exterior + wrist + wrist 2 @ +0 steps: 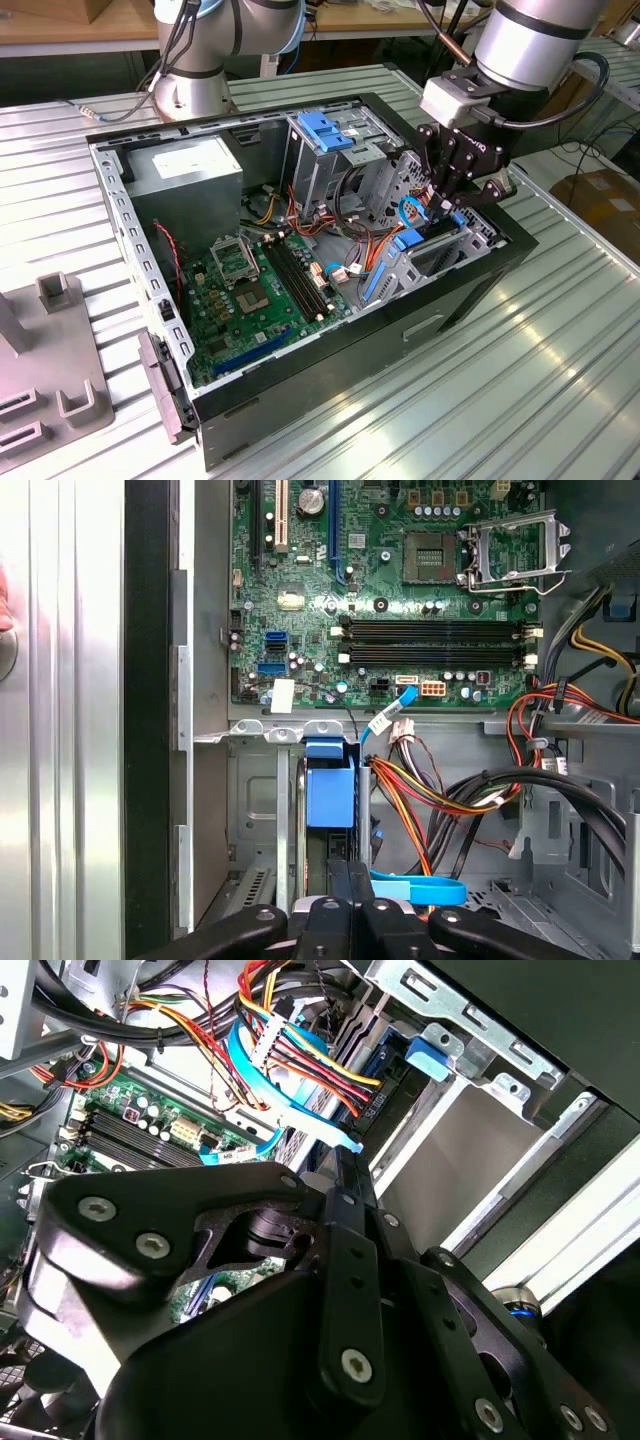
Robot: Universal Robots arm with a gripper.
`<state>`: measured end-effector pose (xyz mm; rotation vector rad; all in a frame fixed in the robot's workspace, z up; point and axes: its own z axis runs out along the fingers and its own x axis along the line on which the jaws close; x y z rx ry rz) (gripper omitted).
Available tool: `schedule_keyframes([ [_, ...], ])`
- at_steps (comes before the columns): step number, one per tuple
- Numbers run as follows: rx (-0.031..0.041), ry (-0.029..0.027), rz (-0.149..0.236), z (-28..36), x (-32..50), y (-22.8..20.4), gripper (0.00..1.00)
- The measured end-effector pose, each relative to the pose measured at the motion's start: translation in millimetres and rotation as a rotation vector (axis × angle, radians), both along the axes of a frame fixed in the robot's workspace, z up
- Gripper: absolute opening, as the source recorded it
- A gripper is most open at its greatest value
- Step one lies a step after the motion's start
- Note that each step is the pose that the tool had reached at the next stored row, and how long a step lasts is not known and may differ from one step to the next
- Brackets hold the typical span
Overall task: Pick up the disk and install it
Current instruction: 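Insert the second disk wire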
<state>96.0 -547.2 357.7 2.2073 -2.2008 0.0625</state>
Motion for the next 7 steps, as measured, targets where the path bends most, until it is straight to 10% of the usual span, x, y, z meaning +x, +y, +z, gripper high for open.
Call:
schedule_keyframes([
  [7,-0.0001,0.0,0.0,0.5,0.0,0.0,0.1],
])
